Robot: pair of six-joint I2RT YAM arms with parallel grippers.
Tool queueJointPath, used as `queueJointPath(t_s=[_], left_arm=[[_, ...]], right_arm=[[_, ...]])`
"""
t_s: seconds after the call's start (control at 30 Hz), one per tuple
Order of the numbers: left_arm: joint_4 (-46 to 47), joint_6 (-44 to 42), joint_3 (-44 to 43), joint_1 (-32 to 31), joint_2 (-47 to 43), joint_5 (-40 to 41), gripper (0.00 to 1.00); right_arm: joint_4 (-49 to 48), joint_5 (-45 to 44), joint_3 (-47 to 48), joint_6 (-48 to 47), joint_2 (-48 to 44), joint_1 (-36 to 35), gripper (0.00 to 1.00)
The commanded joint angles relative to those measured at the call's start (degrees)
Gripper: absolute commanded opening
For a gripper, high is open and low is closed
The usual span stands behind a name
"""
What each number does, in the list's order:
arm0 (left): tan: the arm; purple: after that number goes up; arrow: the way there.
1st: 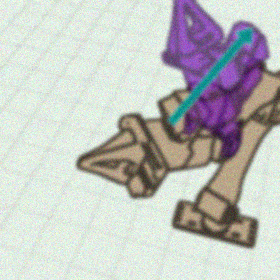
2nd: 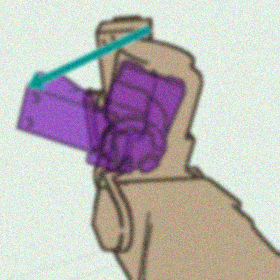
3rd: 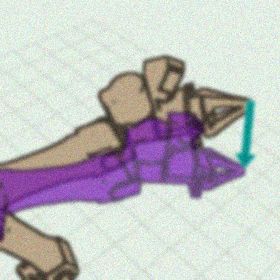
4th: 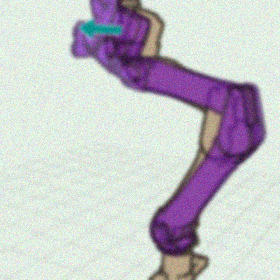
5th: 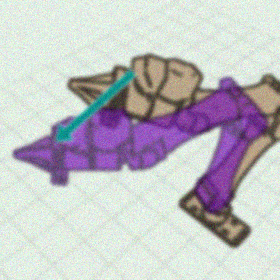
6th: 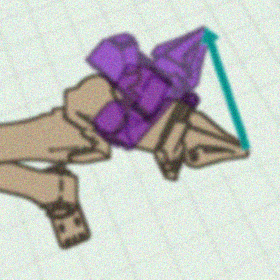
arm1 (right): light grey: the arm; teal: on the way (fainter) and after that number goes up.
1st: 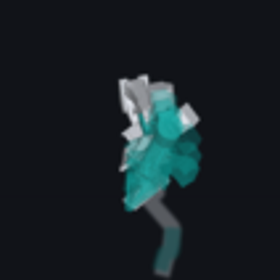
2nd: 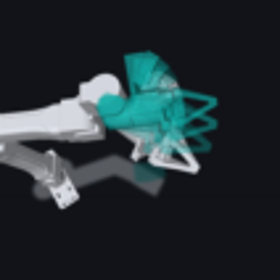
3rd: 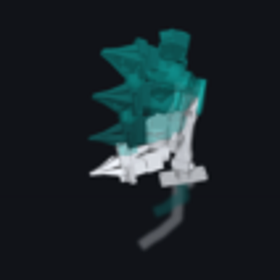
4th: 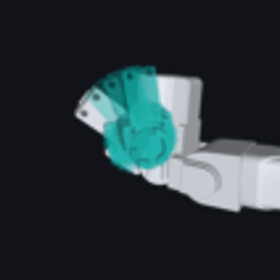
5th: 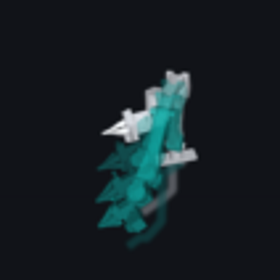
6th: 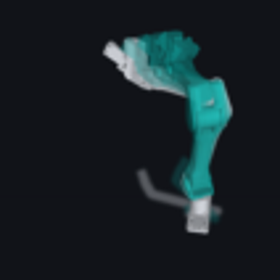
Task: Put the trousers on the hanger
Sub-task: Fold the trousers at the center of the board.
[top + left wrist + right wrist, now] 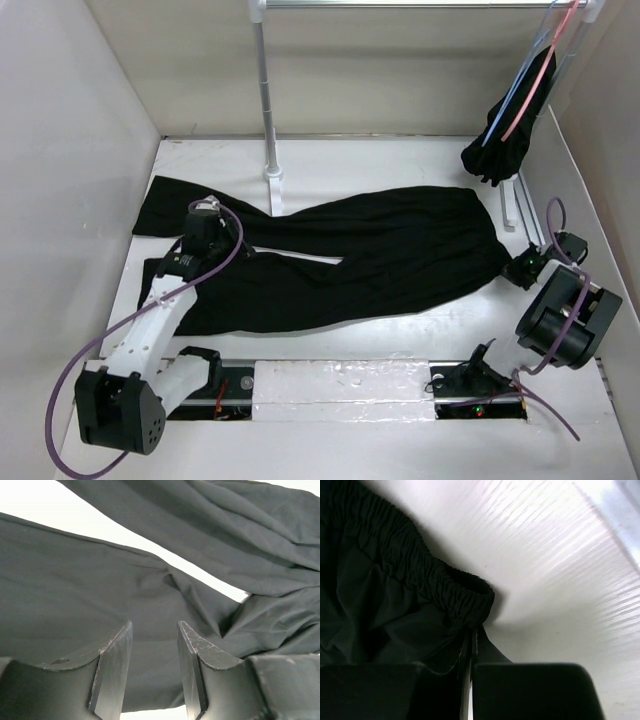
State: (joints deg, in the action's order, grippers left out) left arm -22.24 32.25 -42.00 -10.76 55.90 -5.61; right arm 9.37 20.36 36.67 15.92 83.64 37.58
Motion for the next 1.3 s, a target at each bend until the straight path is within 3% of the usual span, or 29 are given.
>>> queueJointPath(t_s=[0.0, 0.07, 0.2, 0.33, 0.53, 0.7, 0.8, 0.9, 1.07, 1.27], left_arm=[[-1.31, 0.36, -1.24, 0.22, 2.36, 1.39, 0.38], [-2.28, 1.14, -3.17, 0.22, 5.79, 1.47, 0.37], [-9.38, 9.55, -5.64, 1.71, 7.65, 7.77, 0.26], [-12.03, 16.70, -3.53, 12.76, 0.89, 9.03, 0.31], [-17.05, 20.65, -2.83, 25.78, 8.69, 11.13, 0.36], [-20.38, 20.31, -1.24, 43.76, 10.98, 14.12, 0.37], [-21.87, 21.00, -1.94, 49.25, 12.56, 15.26, 0.42], [-22.67, 22.67, -2.74, 50.57, 14.58, 18.44, 0.55], [-22.41, 25.49, -2.56, 50.58, 15.82, 17.74, 0.58], [-18.11, 22.33, -2.48, 46.54, 22.76, 17.83, 0.57]], right_arm=[[-5.67, -0.23, -0.54, 0.95, -0.49, 2.58, 0.00], [-5.59, -0.23, 0.25, 1.74, -1.89, 4.08, 0.00], [-4.09, 0.73, 2.53, 0.78, -2.78, 2.85, 0.00], [-6.20, 1.96, 1.57, 0.07, -3.48, 0.91, 0.00], [-8.83, 4.16, -0.98, 1.65, -2.25, 0.91, 0.00], [-8.84, 4.42, 1.56, 2.44, 0.29, -0.14, 0.00], [-8.40, 5.48, 3.59, 2.80, 3.54, -1.54, 0.00], [-8.75, 6.88, 3.50, 3.93, 5.92, -2.16, 0.00], [-10.51, 6.80, 3.76, 4.29, 6.71, -3.22, 0.00], [-9.63, 7.06, 5.17, 3.50, 7.07, -3.22, 0.00]])
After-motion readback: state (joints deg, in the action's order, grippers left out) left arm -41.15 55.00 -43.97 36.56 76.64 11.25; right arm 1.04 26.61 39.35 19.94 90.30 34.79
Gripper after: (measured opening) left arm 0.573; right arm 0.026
